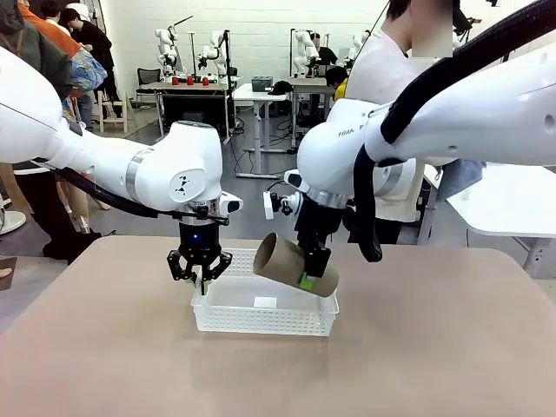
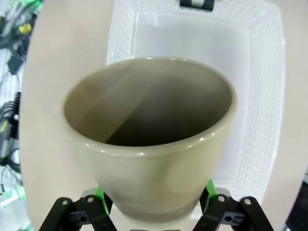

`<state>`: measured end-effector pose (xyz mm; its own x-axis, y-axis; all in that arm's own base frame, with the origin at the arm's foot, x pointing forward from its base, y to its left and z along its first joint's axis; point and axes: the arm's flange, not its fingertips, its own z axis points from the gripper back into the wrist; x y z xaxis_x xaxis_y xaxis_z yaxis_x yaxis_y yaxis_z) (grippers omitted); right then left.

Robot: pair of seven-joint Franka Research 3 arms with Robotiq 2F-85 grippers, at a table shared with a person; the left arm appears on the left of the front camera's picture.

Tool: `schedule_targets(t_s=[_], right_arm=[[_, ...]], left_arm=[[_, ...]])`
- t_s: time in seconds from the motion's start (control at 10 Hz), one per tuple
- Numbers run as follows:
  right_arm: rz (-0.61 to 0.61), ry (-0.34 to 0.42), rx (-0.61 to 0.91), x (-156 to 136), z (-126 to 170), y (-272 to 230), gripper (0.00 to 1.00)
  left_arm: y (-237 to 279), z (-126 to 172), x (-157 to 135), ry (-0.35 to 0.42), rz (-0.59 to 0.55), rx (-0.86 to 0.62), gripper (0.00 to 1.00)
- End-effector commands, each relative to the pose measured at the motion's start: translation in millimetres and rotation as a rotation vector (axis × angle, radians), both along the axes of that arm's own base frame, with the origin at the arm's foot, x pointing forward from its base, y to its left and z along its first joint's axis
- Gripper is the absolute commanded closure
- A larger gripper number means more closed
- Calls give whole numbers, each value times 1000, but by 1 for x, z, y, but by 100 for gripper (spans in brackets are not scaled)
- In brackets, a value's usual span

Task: Clean and organize the cups into the basket.
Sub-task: Pick up the Organizing basket and move it to the center of the table, then pick up the Reusable plastic cup from the right side of the table and place it inside the Organizing basket.

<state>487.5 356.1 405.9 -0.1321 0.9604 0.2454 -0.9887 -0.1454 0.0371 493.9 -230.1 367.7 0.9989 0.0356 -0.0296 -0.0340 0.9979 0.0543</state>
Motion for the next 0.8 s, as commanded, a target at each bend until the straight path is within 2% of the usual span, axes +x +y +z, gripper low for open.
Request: schedule_targets(t_s=[0.0, 0.5, 0.7], right_arm=[[-28, -10, 20, -4, -14, -1, 18], [-16, 14, 38, -4, -38, 5, 18], [-25, 31, 39, 2, -40, 5, 0]], left_arm=[[1, -1, 1, -7, -10, 0, 100], [1, -1, 1, -7, -10, 0, 100], [1, -1, 1, -7, -10, 0, 100]])
